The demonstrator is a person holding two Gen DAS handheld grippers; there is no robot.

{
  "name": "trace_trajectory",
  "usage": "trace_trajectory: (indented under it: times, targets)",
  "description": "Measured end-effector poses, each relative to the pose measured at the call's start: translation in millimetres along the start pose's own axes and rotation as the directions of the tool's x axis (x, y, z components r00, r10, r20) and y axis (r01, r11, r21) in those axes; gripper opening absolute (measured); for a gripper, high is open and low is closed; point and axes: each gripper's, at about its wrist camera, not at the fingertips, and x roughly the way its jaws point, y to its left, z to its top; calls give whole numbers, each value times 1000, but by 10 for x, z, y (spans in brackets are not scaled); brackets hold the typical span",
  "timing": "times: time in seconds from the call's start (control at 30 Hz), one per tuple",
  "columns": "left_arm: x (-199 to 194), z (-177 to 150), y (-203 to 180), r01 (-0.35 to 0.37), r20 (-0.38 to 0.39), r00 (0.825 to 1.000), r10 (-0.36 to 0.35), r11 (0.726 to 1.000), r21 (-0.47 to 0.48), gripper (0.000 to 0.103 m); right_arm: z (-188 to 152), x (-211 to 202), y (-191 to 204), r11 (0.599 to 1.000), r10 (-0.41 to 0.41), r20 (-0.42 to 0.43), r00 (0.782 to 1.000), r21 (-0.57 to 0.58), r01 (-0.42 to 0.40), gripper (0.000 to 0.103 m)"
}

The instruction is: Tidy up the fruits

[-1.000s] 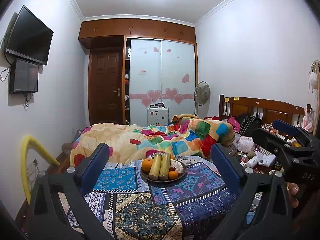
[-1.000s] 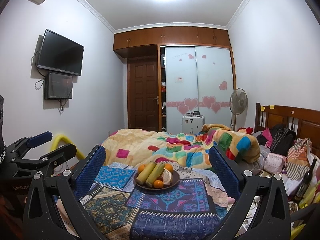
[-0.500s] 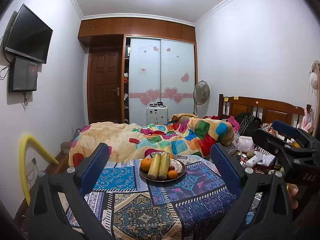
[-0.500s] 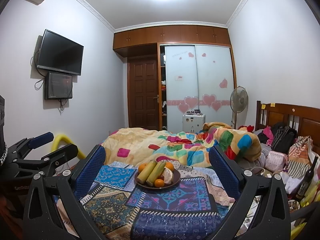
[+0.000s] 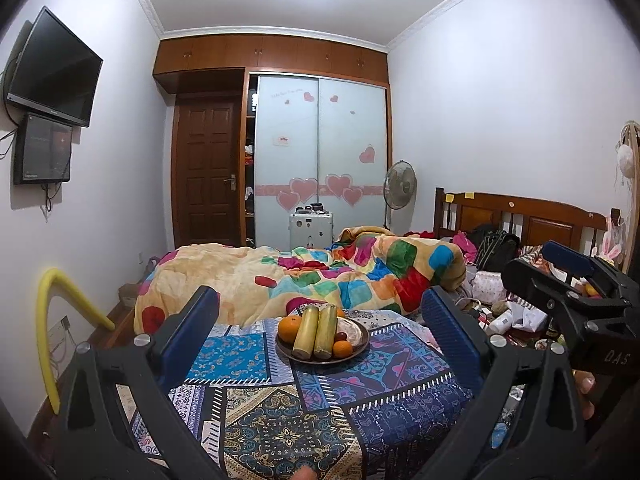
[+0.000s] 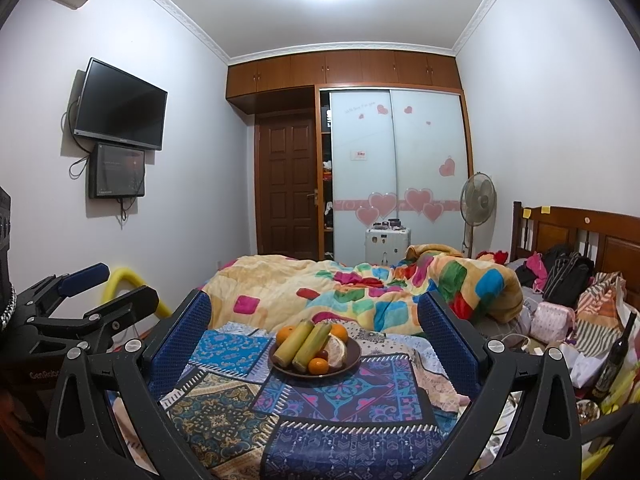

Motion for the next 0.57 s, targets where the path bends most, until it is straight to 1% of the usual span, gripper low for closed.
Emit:
trace_trajectory:
  times: [0.57]
  targets:
    - [39, -5, -16, 12, -15, 1000, -12, 1000, -2, 102, -32, 39, -6, 1000, 2, -10, 1000, 2, -2, 103]
